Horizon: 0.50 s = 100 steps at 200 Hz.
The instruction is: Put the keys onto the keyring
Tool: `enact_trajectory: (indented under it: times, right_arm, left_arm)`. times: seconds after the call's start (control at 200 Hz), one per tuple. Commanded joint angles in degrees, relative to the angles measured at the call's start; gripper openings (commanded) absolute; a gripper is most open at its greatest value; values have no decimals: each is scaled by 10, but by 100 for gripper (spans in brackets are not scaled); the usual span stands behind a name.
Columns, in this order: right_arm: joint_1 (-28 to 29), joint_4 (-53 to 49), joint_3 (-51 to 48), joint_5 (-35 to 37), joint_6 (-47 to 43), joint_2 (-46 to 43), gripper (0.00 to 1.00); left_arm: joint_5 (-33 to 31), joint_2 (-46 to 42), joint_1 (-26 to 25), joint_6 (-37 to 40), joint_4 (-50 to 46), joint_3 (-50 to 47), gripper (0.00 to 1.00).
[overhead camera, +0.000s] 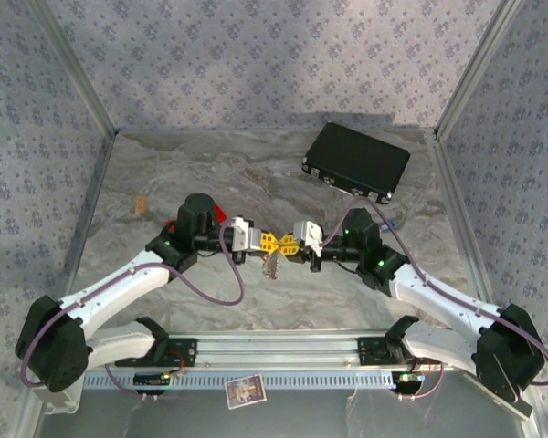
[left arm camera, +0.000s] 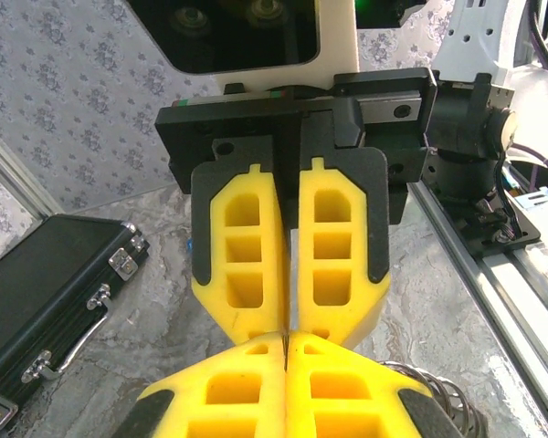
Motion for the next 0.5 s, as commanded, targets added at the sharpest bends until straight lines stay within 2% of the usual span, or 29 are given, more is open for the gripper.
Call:
enact_trajectory:
  times: [0.0,0.11,0.205,0.32,0.38,0.495]
  right_arm:
    - [6,32,18,-6,11,2,9]
    - [6,27,18,-4,4,0,0]
    - [7,10,19,3,-6,-1,0]
    - [7,-25,25,7,-22,2,0]
    - [7,-43,29,10,-27,5,0]
    - [7,-57,32,18,-30,12,0]
  left_arm:
    - [29,-11,-1,-3,32,-4,0]
    - [18,-13,-1,3,19,-5,0]
    - [-7,-15,0,6,6,-6,0]
    - [-36,-18,-1,11,-20,-6,14]
    - [-48,-19,-1,16,-34,-6,25]
    - [-63,-22,-2,24,-64,-6,31]
